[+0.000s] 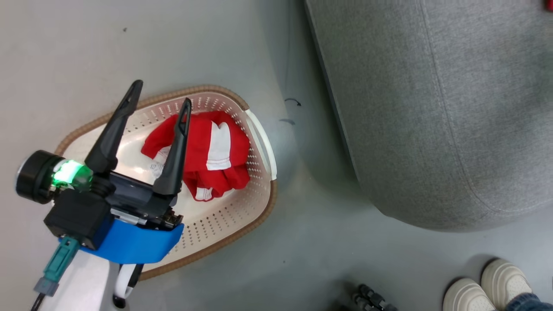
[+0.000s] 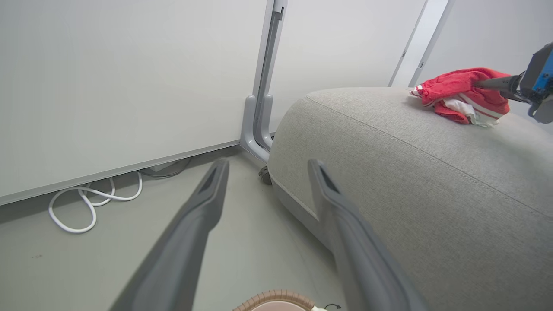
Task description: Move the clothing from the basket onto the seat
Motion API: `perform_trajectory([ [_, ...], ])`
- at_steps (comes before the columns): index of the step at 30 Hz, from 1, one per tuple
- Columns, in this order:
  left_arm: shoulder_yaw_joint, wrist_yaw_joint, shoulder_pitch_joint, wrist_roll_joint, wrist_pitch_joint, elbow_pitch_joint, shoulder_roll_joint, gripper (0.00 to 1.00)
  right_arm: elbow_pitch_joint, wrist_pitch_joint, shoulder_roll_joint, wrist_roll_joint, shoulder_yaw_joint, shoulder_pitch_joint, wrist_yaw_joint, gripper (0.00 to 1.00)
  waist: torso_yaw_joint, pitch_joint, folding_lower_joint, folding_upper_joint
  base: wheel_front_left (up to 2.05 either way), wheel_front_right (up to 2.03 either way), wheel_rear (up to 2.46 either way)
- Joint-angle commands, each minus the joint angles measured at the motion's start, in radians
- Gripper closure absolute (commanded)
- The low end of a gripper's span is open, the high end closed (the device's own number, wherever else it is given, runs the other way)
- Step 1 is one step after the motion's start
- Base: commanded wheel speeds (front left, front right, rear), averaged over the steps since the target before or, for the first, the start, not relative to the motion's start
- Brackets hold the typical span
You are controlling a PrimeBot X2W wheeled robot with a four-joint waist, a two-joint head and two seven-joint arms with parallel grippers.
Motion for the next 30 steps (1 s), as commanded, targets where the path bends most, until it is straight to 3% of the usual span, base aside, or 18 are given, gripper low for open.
perform_trajectory([
  [1, -0.004, 0.002, -0.017, -0.006, -0.008, 0.010, -0.004, 0.00, 0.007, -0.002, -0.003, -0.003, 0.011, 0.008, 0.000, 0.00, 0.009, -0.034, -0.0002, 0.0000, 0.00, 0.00, 0.00],
  [8, -0.024, 0.002, -0.014, -0.044, -0.050, 0.124, -0.069, 0.00, 0.024, 0.011, -0.027, -0.014, 0.100, 0.114, 0.000, 0.00, 0.047, -0.177, -0.0002, 0.0000, 0.00, 0.00, 0.00],
  [16, -0.014, -0.001, 0.027, -0.085, -0.065, 0.261, -0.132, 0.00, -0.063, -0.014, -0.019, -0.009, 0.214, 0.297, 0.000, 0.00, 0.095, -0.349, -0.0002, 0.0000, 0.00, 0.00, 0.00],
  [22, 0.031, -0.004, 0.076, -0.100, -0.065, 0.324, -0.186, 0.00, -0.213, -0.010, -0.017, -0.031, 0.271, 0.470, 0.000, 0.00, 0.132, -0.480, -0.0002, 0.0000, 0.00, 0.00, 0.00],
  [30, 0.116, -0.006, 0.155, -0.108, -0.066, 0.380, -0.235, 0.00, -0.544, -0.023, 0.064, -0.109, 0.308, 0.723, 0.000, 0.00, 0.158, -0.612, -0.0002, 0.0000, 0.00, 0.00, 0.00],
])
